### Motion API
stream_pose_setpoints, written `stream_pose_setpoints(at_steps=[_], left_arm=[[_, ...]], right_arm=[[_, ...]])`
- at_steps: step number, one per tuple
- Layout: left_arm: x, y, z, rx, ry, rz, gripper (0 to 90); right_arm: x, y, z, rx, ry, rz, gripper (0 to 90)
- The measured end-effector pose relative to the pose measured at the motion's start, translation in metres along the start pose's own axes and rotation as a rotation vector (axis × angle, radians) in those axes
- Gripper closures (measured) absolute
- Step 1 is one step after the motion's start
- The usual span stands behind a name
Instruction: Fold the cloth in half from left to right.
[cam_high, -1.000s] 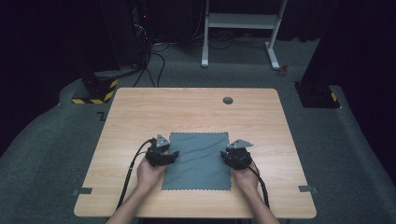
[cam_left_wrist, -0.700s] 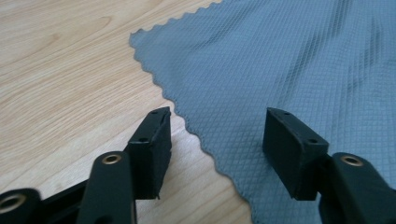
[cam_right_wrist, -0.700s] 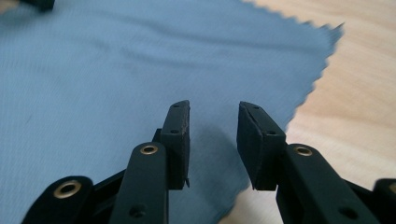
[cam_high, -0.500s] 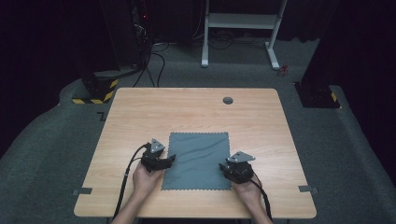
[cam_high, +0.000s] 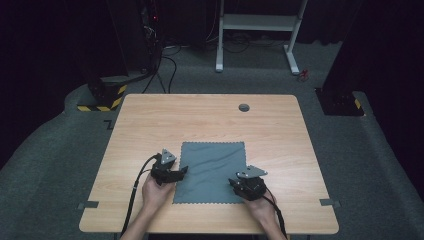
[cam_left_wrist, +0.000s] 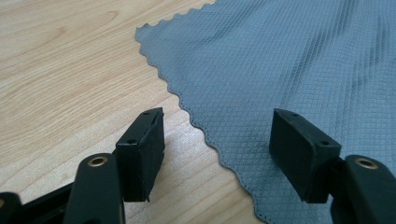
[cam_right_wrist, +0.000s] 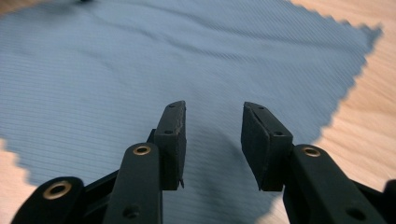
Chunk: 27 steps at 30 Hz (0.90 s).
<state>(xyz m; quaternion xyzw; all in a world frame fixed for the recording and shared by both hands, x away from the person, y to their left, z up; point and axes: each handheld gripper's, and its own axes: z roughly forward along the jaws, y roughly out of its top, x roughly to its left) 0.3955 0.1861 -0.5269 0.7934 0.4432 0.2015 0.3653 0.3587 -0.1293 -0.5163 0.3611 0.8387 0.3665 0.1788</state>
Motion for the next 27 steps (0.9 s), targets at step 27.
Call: stream_pose_setpoints(at_steps=[27], left_arm=[[0.034, 0.057, 0.048, 0.095, 0.091, -0.005, 44.9]], right_arm=[[0.113, 0.042, 0.047, -0.013, 0.244, -0.215, 70.8]])
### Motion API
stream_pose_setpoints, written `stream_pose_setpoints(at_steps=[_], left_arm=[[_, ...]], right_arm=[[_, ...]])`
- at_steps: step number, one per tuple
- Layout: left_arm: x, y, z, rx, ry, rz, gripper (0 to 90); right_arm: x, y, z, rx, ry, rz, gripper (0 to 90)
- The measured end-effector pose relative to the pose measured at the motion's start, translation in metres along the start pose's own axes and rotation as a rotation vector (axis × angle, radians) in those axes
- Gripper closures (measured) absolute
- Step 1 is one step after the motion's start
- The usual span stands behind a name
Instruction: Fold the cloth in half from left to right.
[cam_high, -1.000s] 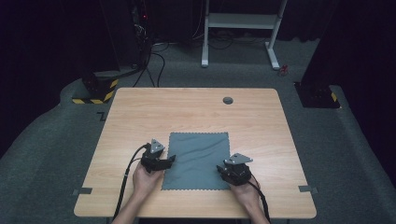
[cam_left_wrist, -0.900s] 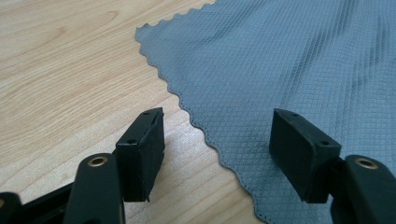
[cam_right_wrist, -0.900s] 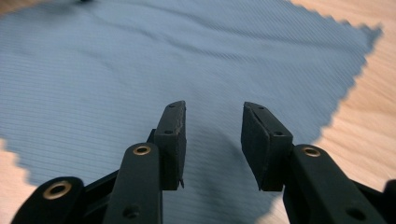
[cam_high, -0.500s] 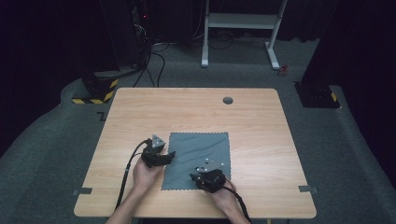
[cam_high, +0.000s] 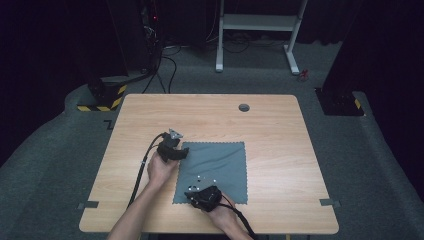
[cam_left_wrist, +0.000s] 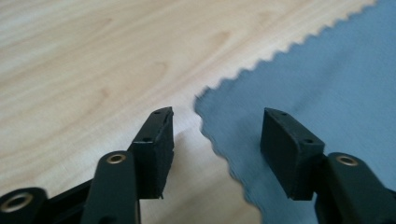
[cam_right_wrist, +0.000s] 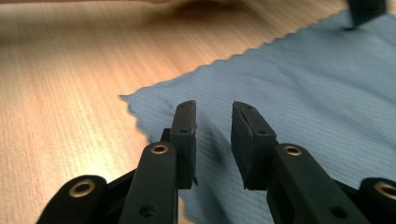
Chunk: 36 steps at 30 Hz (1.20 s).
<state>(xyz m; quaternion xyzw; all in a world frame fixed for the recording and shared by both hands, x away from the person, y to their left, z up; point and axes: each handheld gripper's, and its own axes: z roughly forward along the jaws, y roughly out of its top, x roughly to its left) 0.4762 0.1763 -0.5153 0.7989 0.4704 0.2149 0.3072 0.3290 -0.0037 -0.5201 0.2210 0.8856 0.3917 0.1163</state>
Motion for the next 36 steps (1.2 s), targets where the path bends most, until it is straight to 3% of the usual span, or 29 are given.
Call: stream_pose_setpoints(at_steps=[4, 9, 14, 21, 26, 31, 36], left_arm=[[0.008, 0.003, 0.006, 0.001, -0.029, -0.053, 44.4], [0.010, 0.006, 0.007, 0.012, -0.034, -0.039, 44.2], [0.012, 0.006, 0.010, -0.005, -0.033, -0.056, 44.4], [0.016, 0.013, 0.016, -0.003, -0.018, -0.070, 45.8], [0.015, 0.011, 0.015, -0.024, -0.034, -0.049, 54.1], [0.013, 0.011, 0.017, -0.045, -0.062, -0.044, 70.6], [0.012, 0.011, 0.017, -0.045, -0.085, -0.055, 85.5]], right_arm=[[0.007, 0.002, 0.005, 0.006, 0.023, -0.013, 70.5], [0.019, 0.009, 0.010, -0.015, 0.059, -0.045, 69.5], [0.028, 0.014, 0.019, -0.007, 0.089, -0.054, 67.8], [0.036, 0.015, 0.022, 0.012, 0.069, -0.078, 68.0], [0.038, 0.014, 0.021, 0.011, 0.057, -0.100, 78.0], [0.040, 0.016, 0.021, 0.028, 0.018, -0.109, 87.4], [0.041, 0.016, 0.020, 0.029, -0.002, -0.104, 89.7]])
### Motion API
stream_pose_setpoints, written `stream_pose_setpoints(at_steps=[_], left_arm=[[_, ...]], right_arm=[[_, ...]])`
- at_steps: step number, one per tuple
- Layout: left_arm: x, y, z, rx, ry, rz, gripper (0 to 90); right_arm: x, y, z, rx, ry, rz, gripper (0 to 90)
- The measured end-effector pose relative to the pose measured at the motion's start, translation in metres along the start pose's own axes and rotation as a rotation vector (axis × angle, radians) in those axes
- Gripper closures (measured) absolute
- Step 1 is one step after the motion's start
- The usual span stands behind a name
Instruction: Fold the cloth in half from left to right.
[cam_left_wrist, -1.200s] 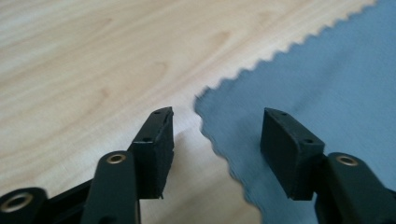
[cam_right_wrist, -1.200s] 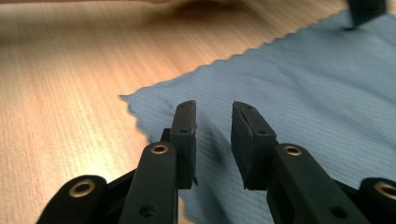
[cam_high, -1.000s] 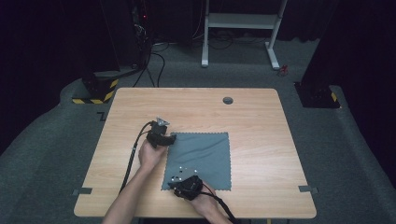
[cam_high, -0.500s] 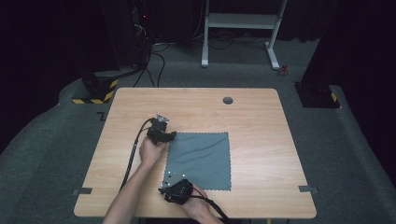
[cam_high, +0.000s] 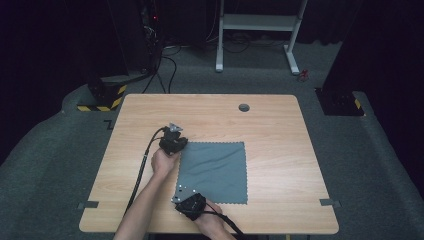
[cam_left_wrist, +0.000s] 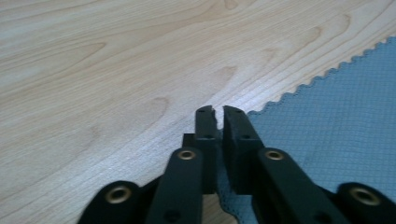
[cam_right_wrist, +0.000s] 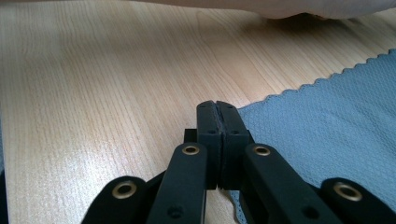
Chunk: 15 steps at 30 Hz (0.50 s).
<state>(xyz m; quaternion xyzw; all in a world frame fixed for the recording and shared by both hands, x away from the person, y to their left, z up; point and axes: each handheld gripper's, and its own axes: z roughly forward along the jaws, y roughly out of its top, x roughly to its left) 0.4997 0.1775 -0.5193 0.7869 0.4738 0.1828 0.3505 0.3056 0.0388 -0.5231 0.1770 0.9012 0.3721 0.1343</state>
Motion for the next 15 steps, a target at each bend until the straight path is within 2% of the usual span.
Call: stream_pose_setpoints(at_steps=[2, 5, 7, 15], left_arm=[[0.000, 0.000, 0.000, 0.002, 0.000, 0.000, 88.5], [0.003, 0.001, 0.000, 0.006, -0.025, -0.037, 89.5], [0.005, 0.003, 0.000, 0.019, -0.034, -0.047, 89.8], [0.011, 0.007, -0.006, -0.015, -0.074, -0.083, 90.0]], right_arm=[[-0.001, -0.001, 0.000, -0.003, 0.003, 0.012, 89.9], [-0.001, -0.002, 0.000, -0.020, 0.008, 0.023, 90.0], [-0.001, -0.002, -0.001, -0.021, 0.008, 0.025, 90.0], [-0.002, -0.002, -0.013, -0.060, 0.000, 0.029, 90.0]])
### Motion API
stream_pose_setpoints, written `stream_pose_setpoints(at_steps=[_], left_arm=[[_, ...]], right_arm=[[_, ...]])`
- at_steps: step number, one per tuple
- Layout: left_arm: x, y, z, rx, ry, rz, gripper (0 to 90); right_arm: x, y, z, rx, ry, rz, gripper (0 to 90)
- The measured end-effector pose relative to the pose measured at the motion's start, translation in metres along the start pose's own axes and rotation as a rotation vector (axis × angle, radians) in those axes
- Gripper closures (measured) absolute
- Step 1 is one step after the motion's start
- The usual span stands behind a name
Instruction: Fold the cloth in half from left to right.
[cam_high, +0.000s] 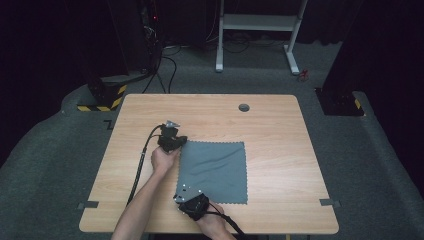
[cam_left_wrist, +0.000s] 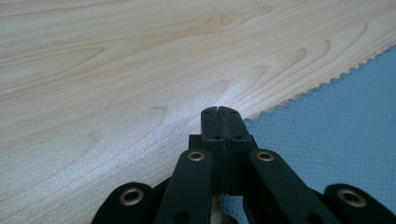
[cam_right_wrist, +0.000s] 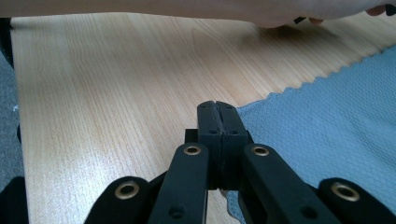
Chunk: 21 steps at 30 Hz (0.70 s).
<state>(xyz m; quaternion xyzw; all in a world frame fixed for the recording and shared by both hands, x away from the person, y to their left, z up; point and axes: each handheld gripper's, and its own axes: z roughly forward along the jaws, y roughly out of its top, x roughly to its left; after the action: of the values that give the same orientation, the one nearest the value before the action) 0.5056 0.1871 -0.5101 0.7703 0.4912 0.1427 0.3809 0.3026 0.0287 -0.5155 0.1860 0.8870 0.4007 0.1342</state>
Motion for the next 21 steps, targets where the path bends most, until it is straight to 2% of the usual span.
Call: stream_pose_setpoints(at_steps=[4, 5, 9, 12, 16, 19, 21], left_arm=[[0.001, 0.002, -0.004, -0.005, -0.011, -0.005, 90.0], [0.001, 0.003, -0.005, -0.007, -0.024, -0.018, 90.0], [0.001, 0.010, -0.008, 0.006, -0.033, 0.003, 90.0], [0.001, 0.014, -0.013, -0.010, -0.041, 0.004, 90.0], [0.009, 0.012, -0.020, 0.007, -0.033, -0.001, 90.0], [0.013, 0.013, -0.029, -0.006, -0.031, 0.004, 90.0], [0.016, 0.013, -0.038, -0.009, -0.022, 0.003, 90.0]], right_arm=[[-0.001, 0.000, -0.004, -0.011, 0.013, 0.022, 90.0], [-0.001, 0.001, -0.006, -0.013, 0.010, 0.019, 90.0], [-0.001, 0.006, -0.010, -0.024, 0.011, 0.006, 90.0], [-0.001, 0.010, -0.013, -0.034, 0.012, 0.004, 90.0], [-0.001, 0.016, -0.015, -0.048, 0.031, 0.001, 90.0], [0.002, 0.022, -0.014, -0.042, 0.039, -0.007, 90.0], [0.004, 0.028, -0.014, -0.058, 0.052, -0.012, 90.0]])
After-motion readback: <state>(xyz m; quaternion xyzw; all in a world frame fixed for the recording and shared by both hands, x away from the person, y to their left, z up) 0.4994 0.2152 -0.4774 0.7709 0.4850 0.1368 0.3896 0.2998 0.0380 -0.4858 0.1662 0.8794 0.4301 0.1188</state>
